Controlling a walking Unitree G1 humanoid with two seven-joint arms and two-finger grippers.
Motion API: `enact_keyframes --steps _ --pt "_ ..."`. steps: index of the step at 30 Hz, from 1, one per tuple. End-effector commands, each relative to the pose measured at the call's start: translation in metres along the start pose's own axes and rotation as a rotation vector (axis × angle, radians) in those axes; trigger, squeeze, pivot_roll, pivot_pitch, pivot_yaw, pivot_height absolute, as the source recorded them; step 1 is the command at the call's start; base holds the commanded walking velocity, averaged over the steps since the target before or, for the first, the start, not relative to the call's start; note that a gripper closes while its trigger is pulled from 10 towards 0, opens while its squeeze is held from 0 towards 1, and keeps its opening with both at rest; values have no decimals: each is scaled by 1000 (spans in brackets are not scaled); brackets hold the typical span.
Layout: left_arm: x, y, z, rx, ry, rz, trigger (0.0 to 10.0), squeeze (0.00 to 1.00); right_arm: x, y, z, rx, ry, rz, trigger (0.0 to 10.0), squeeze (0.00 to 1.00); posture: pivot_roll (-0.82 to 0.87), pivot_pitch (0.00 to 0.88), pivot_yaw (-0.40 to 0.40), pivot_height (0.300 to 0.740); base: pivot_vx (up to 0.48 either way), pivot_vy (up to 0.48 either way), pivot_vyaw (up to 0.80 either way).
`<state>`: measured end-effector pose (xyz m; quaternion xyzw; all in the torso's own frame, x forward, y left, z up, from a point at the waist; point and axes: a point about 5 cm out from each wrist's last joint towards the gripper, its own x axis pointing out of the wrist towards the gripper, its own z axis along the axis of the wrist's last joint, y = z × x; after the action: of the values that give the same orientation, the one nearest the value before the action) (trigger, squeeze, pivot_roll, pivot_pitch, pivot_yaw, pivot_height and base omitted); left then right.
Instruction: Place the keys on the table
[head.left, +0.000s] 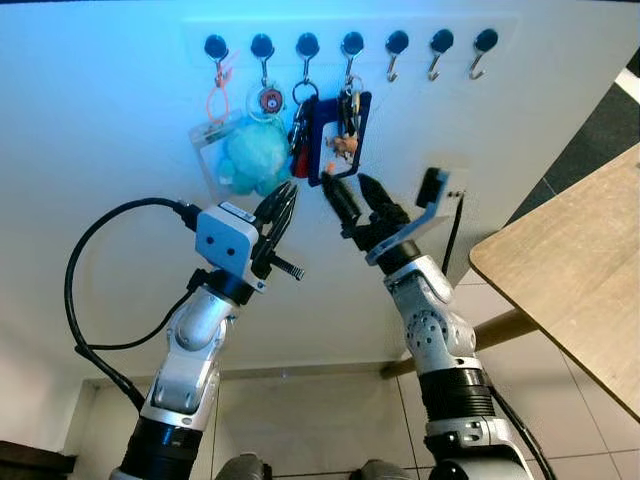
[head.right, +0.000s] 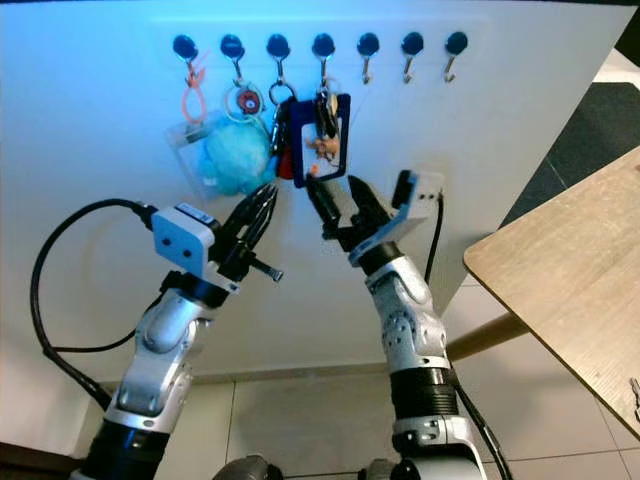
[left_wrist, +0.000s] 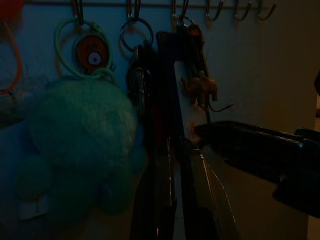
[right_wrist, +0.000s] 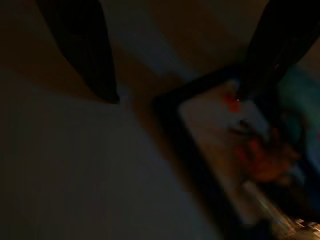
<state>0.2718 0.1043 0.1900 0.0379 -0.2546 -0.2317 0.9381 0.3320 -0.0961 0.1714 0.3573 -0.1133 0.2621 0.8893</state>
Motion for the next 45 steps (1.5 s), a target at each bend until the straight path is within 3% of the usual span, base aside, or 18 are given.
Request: enact_keyframes --steps 1,3,5,9,12,24,39,45 --pt "1 -1 3 9 -8 -3 10000 0 4 -2 -5 135 -36 -23 10000 0 44 100 -1 740 0 0 0" --pt "0 -1 3 11 -8 -2 10000 0 6 -4 -9 237 -35 -25 10000 0 47 101 0 740 0 0 0" --pt "0 -1 3 11 -8 -2 10000 0 6 -4 -9 237 -35 -25 10000 0 47 101 0 740 0 0 0" --pt "0 0 3 14 -8 -2 10000 0 7 -1 -16 398 -28 29 10000 0 51 102 0 740 0 0 0" --pt "0 0 3 15 -8 0 10000 0 7 3 -16 446 -29 71 10000 0 52 102 -1 740 0 0 0" --pt "0 -1 4 13 -9 0 10000 0 11 27 -15 504 36 281 10000 0 46 103 -1 740 0 0 0" --pt "0 -2 3 10 -8 -2 10000 0 16 28 -5 534 -10 301 10000 0 45 105 2 740 0 0 0" --pt "1 -1 3 11 -8 -3 10000 0 19 36 -1 554 -15 353 10000 0 45 105 2 740 0 0 0"
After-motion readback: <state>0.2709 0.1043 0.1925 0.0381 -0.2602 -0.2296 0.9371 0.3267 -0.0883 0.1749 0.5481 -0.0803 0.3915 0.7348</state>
